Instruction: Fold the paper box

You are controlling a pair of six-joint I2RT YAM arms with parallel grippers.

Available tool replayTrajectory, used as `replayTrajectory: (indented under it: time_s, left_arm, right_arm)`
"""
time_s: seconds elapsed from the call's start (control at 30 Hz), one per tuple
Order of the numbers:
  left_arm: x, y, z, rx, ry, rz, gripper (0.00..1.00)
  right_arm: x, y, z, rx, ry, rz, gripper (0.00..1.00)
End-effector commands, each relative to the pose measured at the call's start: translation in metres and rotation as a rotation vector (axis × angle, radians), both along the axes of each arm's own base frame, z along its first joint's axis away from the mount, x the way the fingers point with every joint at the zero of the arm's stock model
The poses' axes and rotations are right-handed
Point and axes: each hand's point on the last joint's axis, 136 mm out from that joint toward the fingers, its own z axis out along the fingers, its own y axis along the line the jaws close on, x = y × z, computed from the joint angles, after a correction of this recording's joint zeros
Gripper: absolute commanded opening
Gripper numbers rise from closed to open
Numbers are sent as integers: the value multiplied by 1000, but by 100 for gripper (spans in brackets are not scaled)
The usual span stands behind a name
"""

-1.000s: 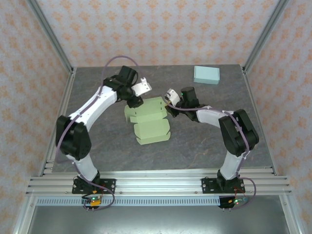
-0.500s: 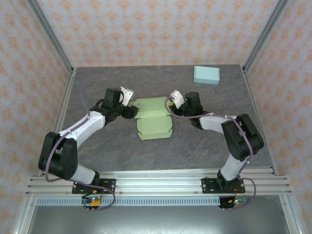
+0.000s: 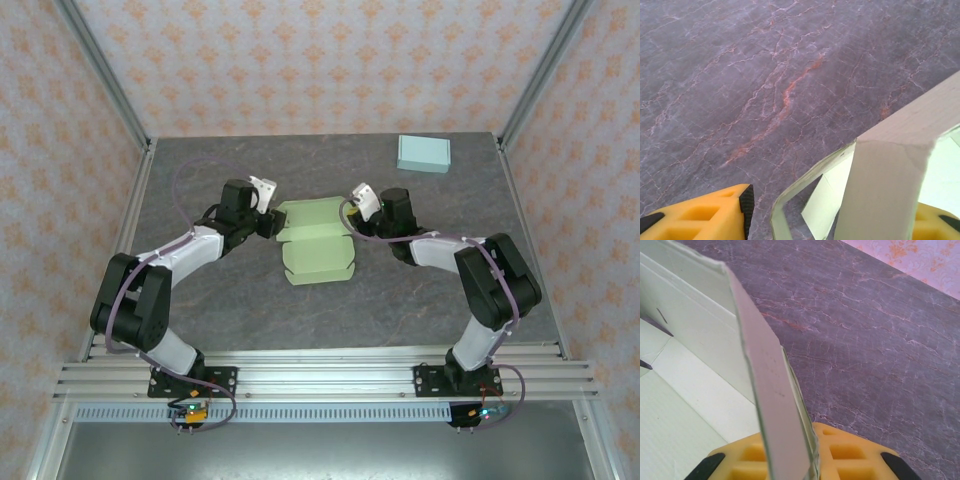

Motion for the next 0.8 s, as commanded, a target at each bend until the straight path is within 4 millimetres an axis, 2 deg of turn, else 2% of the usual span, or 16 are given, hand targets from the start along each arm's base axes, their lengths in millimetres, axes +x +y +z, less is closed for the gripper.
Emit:
replayTrajectory:
  time_s: [0.0,0.17,0.3,0.37,0.43,0.5,0.63,0.7,0.77]
  left_arm:
    - [-6,-2,16,-47,-43,-8,57]
    - [-9,-6,14,-51,-28,-18,57]
    - [-12,-10,13,-43,-25,-24,56]
    - [-10,-5,6,-11,14,29,48]
    - [-6,-2,-3,10,74,60,33]
    - [-5,-10,-8,-1,113,24,22]
    - [-4,-17,-18,-31,152,9,13]
    - [-4,-24,-20,-52,154,-22,1]
    - [-5,-24,-21,-51,163,-29,0]
  right_arm:
    - [8,-3,16,29,-50,-27,17]
    - [7,0,18,-3,-27,6,16]
    - [6,-9,27,23,31,-4,15]
    - [0,-10,27,25,55,15,16]
    - [-4,-13,21,4,72,14,16]
    - [-4,-16,17,7,72,-7,16]
    - [-4,-16,21,28,59,-16,18]
    - [-2,-17,20,26,62,-26,24]
    - [4,-21,24,43,72,-79,36]
